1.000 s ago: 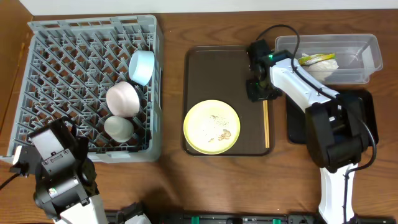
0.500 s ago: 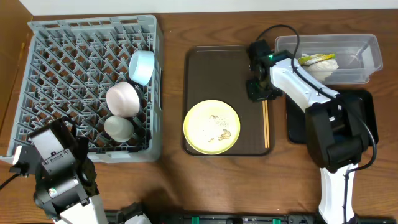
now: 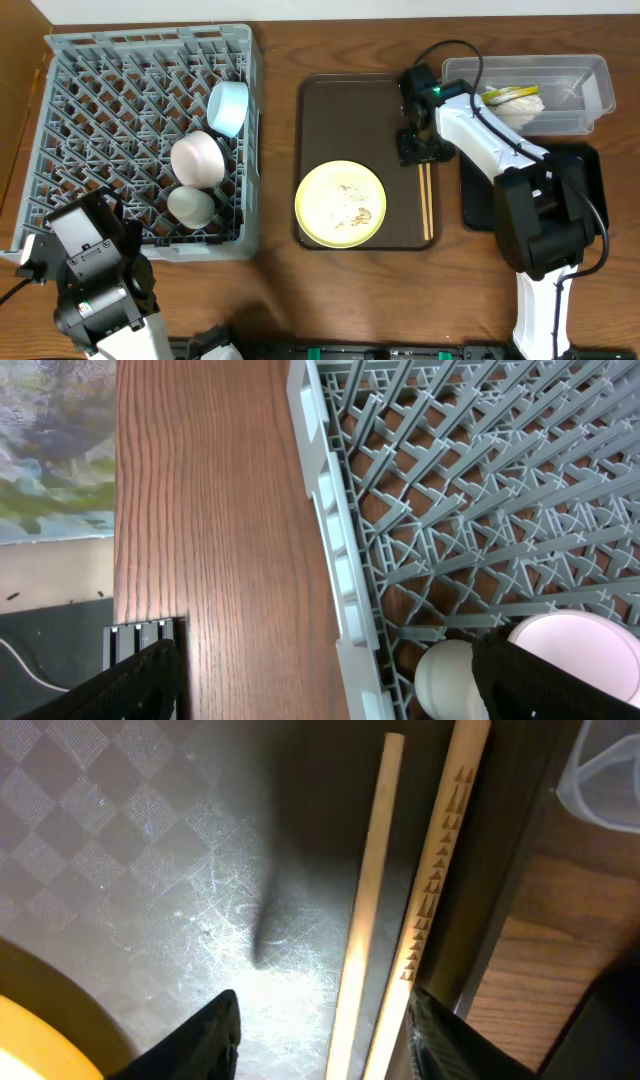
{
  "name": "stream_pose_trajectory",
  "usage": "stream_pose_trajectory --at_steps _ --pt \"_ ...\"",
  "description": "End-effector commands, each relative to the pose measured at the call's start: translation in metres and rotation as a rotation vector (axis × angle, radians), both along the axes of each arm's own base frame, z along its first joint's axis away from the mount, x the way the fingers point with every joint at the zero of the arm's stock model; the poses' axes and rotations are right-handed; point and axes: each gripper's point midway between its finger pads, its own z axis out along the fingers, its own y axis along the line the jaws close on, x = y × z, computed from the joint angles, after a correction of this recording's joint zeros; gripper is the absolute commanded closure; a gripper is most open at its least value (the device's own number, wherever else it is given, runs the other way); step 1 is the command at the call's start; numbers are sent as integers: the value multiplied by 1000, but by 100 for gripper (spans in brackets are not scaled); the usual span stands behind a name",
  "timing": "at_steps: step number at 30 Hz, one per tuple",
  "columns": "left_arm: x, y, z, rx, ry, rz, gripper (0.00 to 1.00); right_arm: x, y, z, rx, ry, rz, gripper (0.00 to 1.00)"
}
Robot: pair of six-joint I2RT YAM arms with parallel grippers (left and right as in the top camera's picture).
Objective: Sort waste into correct bins and load items into the dishwasher
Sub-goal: 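Close the right gripper on the wooden chopsticks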
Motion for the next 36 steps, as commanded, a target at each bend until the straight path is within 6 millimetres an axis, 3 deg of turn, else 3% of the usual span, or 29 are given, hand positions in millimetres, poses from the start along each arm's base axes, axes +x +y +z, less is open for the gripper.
stream_pose_trajectory --at_steps 1,5,8,15,28,31,36 --pt "-2 2 6 13 -11 18 6 2 1 14 17 -30 -6 46" --pt "-2 2 6 13 -11 18 6 2 1 12 19 -30 -24 46" --pt "-2 2 6 14 -11 18 6 1 6 9 42 -26 -24 53" --pt "-2 2 6 13 -11 18 6 -3 17 6 54 -29 -10 52" --pt "-2 2 6 13 -11 18 6 -18 2 -25 -1 -11 -56 51" --pt "-2 2 6 13 -11 18 6 -21 3 -26 -1 -1 -53 60" --pt "-2 2 6 13 -11 18 6 -23 15 -25 59 13 -56 88"
